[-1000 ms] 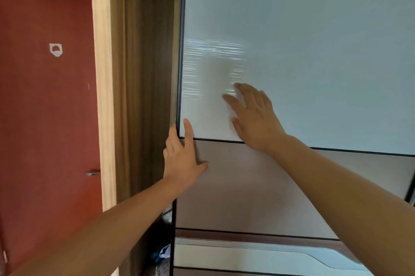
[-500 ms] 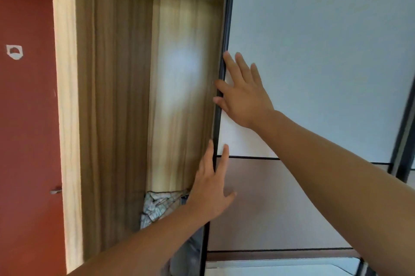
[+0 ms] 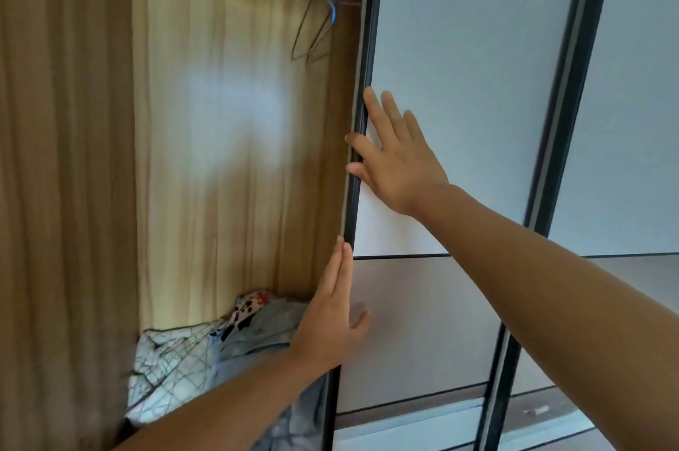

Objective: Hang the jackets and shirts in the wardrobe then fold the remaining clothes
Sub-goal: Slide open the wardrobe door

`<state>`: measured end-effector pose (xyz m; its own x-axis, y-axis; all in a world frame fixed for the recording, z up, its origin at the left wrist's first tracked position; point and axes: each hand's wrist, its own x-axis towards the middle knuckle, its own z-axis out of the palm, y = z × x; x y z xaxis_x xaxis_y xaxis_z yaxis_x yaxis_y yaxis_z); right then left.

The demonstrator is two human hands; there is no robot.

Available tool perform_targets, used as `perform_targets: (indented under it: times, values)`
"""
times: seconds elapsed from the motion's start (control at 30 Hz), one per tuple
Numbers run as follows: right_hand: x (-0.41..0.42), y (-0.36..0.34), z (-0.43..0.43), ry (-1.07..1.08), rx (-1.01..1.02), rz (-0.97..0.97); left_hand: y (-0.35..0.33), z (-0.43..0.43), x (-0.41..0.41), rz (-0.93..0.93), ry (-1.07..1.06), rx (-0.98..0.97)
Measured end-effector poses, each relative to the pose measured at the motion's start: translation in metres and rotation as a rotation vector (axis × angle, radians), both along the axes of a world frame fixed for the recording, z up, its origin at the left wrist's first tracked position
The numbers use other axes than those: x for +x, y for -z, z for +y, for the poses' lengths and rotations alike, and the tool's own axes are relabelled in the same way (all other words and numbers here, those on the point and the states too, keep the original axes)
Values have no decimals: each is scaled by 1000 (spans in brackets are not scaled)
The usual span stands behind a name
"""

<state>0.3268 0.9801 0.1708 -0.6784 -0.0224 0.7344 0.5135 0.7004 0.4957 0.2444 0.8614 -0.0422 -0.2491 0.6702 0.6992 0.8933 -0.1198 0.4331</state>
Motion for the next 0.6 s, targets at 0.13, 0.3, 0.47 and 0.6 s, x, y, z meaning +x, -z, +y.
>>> perform_targets:
  times: [0.13, 0.3, 0.47, 0.6]
  values:
    - [34, -1, 33, 95, 3, -8, -7, 32, 20, 49, 66, -56]
    - [79, 2, 76, 224, 2, -26, -11, 85, 49, 101, 146, -85]
    - [117, 1, 116, 381, 66, -49, -15, 129, 79, 97, 204, -140]
    - [139, 1, 138, 487, 124, -23, -17, 159, 100, 86, 198, -184]
